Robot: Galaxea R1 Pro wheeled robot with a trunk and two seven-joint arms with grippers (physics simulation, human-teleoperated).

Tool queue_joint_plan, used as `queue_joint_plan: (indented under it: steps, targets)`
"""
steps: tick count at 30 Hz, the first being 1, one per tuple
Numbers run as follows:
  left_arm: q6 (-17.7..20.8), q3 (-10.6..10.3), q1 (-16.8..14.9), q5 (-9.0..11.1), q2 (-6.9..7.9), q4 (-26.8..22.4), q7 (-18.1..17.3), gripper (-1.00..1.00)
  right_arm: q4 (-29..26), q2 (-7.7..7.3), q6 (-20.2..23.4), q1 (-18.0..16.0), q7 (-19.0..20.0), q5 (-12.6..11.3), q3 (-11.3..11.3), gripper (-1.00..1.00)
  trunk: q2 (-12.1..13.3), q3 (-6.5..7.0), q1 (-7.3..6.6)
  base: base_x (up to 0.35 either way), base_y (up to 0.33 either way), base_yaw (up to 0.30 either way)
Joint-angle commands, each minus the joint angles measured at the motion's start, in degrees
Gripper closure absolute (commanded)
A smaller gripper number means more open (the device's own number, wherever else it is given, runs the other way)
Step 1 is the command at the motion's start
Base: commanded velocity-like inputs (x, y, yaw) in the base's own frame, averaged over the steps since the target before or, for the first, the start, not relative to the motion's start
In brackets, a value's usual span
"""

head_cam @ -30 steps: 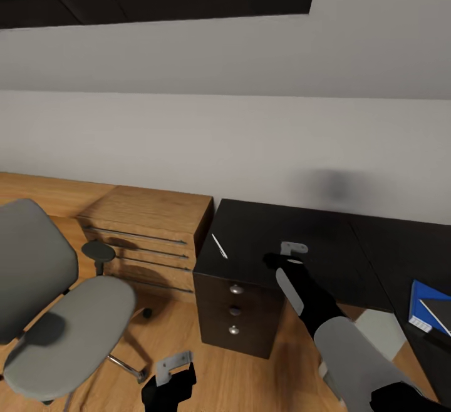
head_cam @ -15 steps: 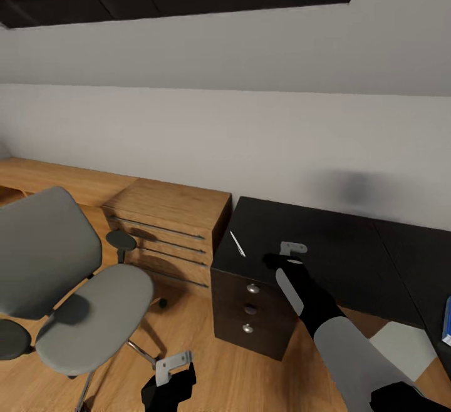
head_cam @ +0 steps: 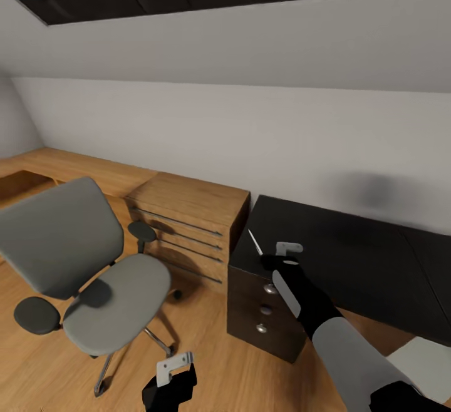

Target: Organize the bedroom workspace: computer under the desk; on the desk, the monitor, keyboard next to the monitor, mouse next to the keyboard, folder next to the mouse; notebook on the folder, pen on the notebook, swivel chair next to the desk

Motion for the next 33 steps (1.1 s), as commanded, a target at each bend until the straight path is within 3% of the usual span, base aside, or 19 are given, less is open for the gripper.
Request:
queue_joint_plan:
  steps: [1, 18, 24, 27, 33]
  targets:
    - [0.27, -0.17, -0.07, 0.17, 0.06, -0.09, 0.42, -1.0, -0.09, -0.05, 0.16, -0.04, -0.54, -0.57, 0.29, -1.0, -0.05, -0.13, 0.01, 0.0, 0.0, 0.209]
    - [0.27, -0.59, -0.07, 0.17, -0.03, -0.09, 0.36, -1.0, -0.06, -0.13, 0.16, 0.04, -0.54, -0.56, 3.48, -1.0, -0.05, -0.99, 0.01, 0.0, 0.0, 0.158]
    - [0.14, -0.42, 0.0, 0.13, -0.71, -2.03, 1.63, -1.0, 1.88, -2.09, -0.58, -0.47, 1.39, 1.48, 2.44, -1.0, -0.05, -0.99, 0.01, 0.0, 0.0, 0.0]
    - [0.16, -0.33, 0.01, 0.14, -0.35, -3.0, 1.52, -1.0, 2.8, -1.91, -0.39, -0.24, 0.4, 0.63, 2.89, -1.0, -0.05, -0.99, 0.01, 0.0, 0.0, 0.0]
    - [0.25, -0.47, 0.02, 0.24, 1.13, -4.93, 1.4, -1.0, 1.44, -3.82, -0.29, -0.06, -1.53, -0.51, 3.17, -1.0, -0.05, -0.99, 0.01, 0.0, 0.0, 0.0]
